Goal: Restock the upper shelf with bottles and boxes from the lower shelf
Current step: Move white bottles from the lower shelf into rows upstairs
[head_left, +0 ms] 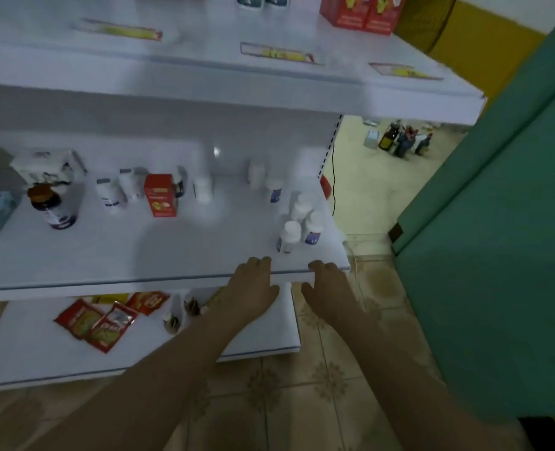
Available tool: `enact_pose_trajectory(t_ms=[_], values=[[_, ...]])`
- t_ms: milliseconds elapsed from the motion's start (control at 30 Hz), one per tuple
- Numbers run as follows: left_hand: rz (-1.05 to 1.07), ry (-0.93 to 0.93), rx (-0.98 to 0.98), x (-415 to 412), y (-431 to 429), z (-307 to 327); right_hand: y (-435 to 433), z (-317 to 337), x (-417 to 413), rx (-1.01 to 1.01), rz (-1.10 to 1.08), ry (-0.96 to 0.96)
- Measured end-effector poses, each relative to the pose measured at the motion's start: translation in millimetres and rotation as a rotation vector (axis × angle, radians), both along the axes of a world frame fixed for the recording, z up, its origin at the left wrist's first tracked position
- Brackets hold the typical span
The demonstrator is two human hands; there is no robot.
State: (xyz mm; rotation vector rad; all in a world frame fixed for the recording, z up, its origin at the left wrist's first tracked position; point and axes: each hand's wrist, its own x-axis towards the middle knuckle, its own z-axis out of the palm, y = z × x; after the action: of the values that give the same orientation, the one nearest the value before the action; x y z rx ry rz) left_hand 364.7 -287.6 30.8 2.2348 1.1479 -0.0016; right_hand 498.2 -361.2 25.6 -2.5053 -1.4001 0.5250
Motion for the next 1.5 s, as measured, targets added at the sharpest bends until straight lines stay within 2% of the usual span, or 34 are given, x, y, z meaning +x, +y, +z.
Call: enact_pose_trajectory(t_ms=[333, 433, 567, 800, 900, 1000, 1200, 1367, 1500], values=[[0.084, -0.011, -0.096, 67.5, 65.4, -50.5, 73.5, -46.3, 91.8, 0.009, -0.113, -0.012], [0.088, -0.067, -0.122, 88.7, 82.9, -59.1, 96.1, -53.8, 110.5, 0.083, -0.141, 0.061], [0.098, -0.179, -0.22, 113.8, 98.9, -69.8, 117.4, -68.6, 122.3, 0.13, -0.073, 0.181], [0.122, -0.396, -0.273, 118.3, 93.9, -86.7, 113.2, -77.2, 117.4, 0.29, -0.091, 0.386], [0.261, -0.55, -0.409, 103.7, 88.1, -70.5, 100.5, -62.1, 119.2, 0.366, -0.178, 0.599], [0.361, -0.686, -0.584, 82.7, 83.5, -42.2, 92.2, -37.8, 112.3, 0.435, -0.214, 0.9], [0.331, -0.845, -0.749, 26.2, 67.3, 29.3, 79.9, 23.9, 56.3, 0.496, -0.186, 1.238], [0.352, -0.974, -0.944, -40.5, 41.3, 83.4, 51.7, 79.1, -11.0, 0.539, -0.111, 1.382], [0.321, -1.029, -0.865, -108.3, 14.4, 124.5, 28.2, 129.1, -83.2, 0.583, -0.024, 1.306]])
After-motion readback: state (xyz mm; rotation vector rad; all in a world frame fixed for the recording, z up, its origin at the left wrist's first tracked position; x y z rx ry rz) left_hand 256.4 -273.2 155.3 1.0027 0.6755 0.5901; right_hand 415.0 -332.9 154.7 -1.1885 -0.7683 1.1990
